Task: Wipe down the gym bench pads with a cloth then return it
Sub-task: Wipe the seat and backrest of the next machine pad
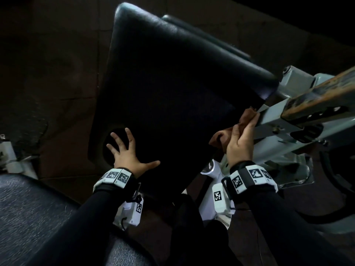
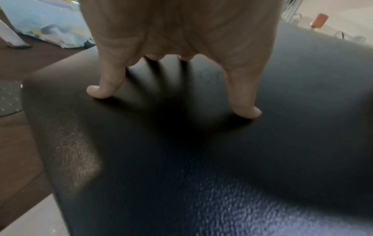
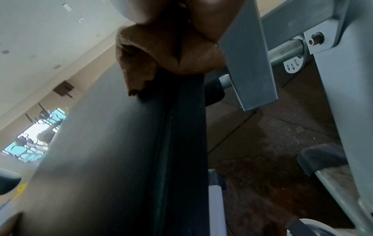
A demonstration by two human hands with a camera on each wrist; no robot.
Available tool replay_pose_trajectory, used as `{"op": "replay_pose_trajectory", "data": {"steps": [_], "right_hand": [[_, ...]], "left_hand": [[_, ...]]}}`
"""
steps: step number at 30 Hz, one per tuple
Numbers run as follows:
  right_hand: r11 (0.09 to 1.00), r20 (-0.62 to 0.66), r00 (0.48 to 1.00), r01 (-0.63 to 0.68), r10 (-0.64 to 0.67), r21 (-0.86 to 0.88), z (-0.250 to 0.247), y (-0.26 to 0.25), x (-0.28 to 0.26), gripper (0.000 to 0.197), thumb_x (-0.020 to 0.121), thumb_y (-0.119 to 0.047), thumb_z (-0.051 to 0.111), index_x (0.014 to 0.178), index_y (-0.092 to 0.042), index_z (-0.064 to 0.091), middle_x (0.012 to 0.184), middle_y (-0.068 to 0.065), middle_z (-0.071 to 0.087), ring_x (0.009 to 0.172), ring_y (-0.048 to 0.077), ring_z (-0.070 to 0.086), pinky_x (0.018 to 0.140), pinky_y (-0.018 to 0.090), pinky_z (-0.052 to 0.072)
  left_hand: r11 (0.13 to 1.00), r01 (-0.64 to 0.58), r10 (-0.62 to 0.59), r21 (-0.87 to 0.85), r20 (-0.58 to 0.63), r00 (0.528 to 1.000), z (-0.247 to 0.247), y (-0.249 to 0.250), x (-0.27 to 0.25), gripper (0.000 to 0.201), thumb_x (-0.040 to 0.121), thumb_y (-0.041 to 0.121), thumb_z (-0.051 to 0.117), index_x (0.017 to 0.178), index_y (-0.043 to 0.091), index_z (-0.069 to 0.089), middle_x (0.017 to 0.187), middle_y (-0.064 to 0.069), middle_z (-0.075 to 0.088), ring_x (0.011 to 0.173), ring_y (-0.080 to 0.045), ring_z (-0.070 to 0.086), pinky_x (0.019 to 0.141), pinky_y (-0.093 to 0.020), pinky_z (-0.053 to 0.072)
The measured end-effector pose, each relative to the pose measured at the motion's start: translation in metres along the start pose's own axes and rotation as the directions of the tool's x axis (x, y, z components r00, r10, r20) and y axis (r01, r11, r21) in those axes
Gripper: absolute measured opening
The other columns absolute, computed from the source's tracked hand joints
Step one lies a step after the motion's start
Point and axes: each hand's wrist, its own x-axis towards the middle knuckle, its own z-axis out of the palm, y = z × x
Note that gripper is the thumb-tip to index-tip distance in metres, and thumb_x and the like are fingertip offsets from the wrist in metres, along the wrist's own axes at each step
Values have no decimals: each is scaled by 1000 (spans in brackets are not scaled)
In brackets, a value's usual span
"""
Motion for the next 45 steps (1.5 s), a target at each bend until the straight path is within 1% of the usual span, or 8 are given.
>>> {"op": "replay_pose_trajectory", "data": {"steps": [4,7,13,19,29,32,36,45], "right_hand": [[997,-57,998,26,-30,-75,11,6,-16,64,97,-15,45,145,7,10,150,17,21,134,12,21,98,-6,10],[989,23,993,-114,116,-89,22,12,-47,68,96,-33,41,146,3,12,141,22,38,130,28,38,108,25,28],[999,56,998,29,-28,-25,43,19,-101,67,92,-1,50,137,23,6,99,-9,36,96,-45,14,81,-15,11],[997,38,997,-61,63,-41,32,23,-59,68,99,-24,39,148,-3,-3,151,17,23,140,21,25,112,14,15],[991,33,991,-127,126,35,54,40,-108,65,99,-27,39,147,0,5,129,3,38,114,-11,35,91,-6,20],[952,149,954,-278,259,127,68,45,-149,65,97,-32,42,147,-7,8,138,13,40,128,19,40,95,5,29],[947,386,892,-301,237,113,76,53,-194,84,94,-42,41,142,-29,-26,145,-4,30,132,9,36,107,14,29],[931,434,838,-364,330,-5,86,67,-227,79,97,-19,45,144,-13,-19,124,-33,13,100,-28,32,75,-14,21]], "left_hand": [[1000,-8,8,-4,6,1000,-1,3,-2,139,50,69,76,112,57,-48,141,-3,-50,134,-39,-33,106,-65,22],[1000,-11,12,-9,22,1000,-2,5,-3,138,51,69,75,108,57,-50,139,-3,-51,133,-40,-35,107,-65,21],[1000,-11,11,-12,33,999,-5,7,-3,139,50,68,76,111,55,-48,139,-3,-51,133,-40,-36,108,-65,23],[1000,-5,5,-7,42,999,-7,8,-3,139,52,67,76,117,51,-45,140,-5,-50,133,-42,-34,107,-65,26],[1000,-13,14,-14,52,999,-4,9,-1,140,56,65,77,125,45,-44,141,-8,-49,133,-45,-33,109,-65,21],[1000,-7,7,-6,46,999,-2,10,0,140,56,64,76,129,44,-41,142,-8,-48,133,-46,-32,108,-64,24],[1000,0,1,-7,28,1000,-2,11,-1,139,58,63,76,134,40,-38,143,-10,-46,132,-47,-32,106,-60,29],[1000,-6,6,-5,18,1000,0,11,-3,139,58,62,77,136,39,-36,144,-10,-45,132,-49,-31,106,-60,29]]}}
